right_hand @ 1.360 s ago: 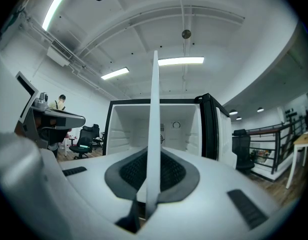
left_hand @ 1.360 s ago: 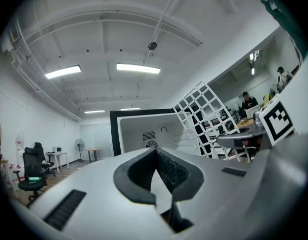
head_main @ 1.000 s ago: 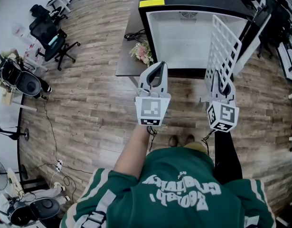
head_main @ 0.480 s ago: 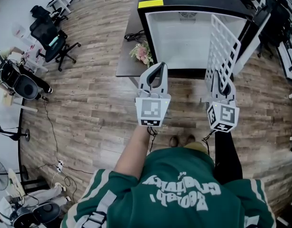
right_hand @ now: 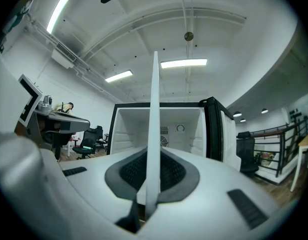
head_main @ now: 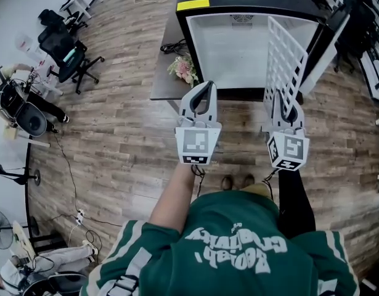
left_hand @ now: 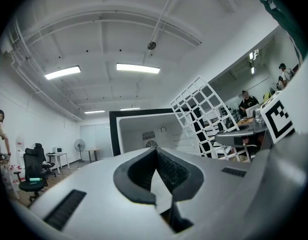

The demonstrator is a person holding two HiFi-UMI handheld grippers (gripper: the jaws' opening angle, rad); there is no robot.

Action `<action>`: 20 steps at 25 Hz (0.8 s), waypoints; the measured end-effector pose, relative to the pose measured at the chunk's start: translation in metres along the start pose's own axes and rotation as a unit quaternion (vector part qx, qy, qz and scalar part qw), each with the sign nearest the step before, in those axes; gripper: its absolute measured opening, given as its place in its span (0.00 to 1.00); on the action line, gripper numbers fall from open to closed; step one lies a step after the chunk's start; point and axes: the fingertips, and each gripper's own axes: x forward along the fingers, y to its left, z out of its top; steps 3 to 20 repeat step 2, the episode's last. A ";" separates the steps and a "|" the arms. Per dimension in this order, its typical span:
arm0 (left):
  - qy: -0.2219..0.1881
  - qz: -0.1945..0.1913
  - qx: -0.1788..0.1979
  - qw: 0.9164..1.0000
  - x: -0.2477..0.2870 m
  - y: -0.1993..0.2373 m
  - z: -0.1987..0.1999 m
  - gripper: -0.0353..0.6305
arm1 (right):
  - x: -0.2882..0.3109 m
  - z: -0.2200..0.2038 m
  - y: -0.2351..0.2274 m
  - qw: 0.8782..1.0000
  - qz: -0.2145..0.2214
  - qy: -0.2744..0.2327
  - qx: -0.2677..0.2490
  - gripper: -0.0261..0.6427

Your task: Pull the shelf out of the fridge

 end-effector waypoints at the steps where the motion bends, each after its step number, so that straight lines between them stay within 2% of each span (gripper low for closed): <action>1: 0.000 -0.001 0.000 1.000 0.000 -0.001 0.000 0.08 | 0.000 0.000 0.000 1.000 0.000 -0.001 0.000 0.09; 20: 0.000 -0.002 0.001 1.000 0.000 -0.002 -0.001 0.08 | 0.000 -0.001 -0.001 1.000 0.000 -0.001 0.000 0.09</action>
